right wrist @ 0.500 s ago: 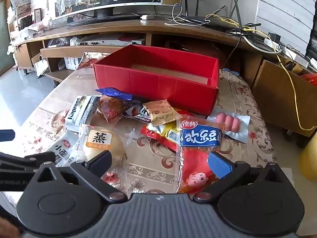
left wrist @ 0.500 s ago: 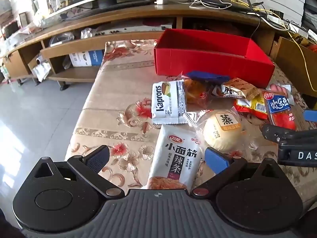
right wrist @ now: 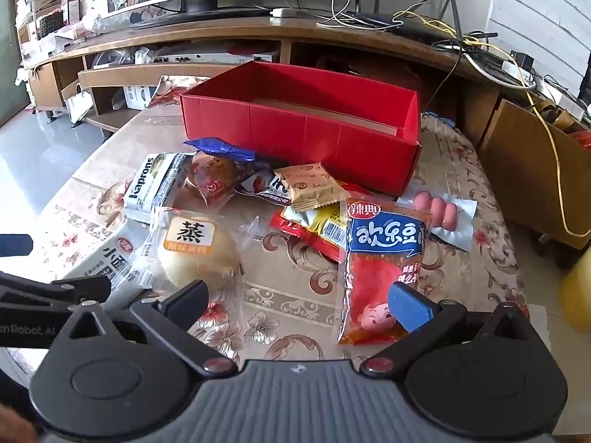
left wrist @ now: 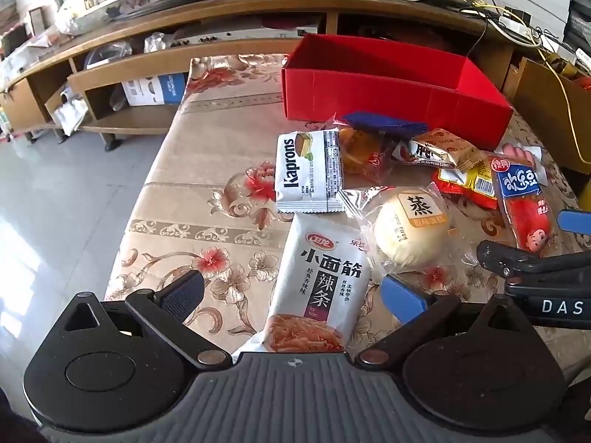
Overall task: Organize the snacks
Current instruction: 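Move both tools toward the snack pile beside the red box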
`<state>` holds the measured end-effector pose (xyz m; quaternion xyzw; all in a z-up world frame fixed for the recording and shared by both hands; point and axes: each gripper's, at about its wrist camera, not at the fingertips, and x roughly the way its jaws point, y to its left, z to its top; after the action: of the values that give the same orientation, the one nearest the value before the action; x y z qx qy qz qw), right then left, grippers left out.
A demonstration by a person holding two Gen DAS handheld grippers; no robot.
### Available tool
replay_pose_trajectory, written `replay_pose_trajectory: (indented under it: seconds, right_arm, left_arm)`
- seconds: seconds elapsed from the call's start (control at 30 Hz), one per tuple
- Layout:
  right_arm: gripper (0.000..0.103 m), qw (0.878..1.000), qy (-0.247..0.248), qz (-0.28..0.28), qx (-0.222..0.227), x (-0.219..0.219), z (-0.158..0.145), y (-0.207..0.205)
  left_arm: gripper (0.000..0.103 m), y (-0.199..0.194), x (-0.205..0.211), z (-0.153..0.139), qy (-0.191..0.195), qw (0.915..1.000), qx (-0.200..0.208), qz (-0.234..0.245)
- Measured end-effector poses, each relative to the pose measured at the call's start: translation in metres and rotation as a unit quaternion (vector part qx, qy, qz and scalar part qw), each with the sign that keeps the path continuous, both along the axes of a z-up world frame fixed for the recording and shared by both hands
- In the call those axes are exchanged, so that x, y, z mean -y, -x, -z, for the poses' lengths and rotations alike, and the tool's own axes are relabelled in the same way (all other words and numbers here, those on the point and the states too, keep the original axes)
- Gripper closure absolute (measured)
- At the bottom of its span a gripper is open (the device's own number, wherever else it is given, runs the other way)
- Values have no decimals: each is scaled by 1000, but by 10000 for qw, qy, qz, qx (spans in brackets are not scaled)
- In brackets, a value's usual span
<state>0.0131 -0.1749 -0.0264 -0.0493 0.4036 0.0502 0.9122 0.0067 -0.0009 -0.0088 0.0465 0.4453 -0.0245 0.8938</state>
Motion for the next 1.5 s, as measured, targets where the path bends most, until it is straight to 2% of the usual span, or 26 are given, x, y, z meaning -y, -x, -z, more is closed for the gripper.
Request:
replay_pose_trajectory:
  seconds: [0.77,1.1,1.27,1.5]
  right_arm:
    - [0,9999,17,43,-127,2,3,-2]
    - [0,9996,62,45,-273,0,7,-5]
    - [0,9996,-47,3,-278,1,4,-6]
    - [0,9994,-68,-40,-347,2,4,-11]
  left_arm:
    - [1,1,1,4,-42,10000,-65,19]
    - [0,1,2,5,22,9998,-110,188]
    - [0,-3,-5,6,-6,9999,-140,78]
    - [0,-8,2,15,-134,9982,-295,507]
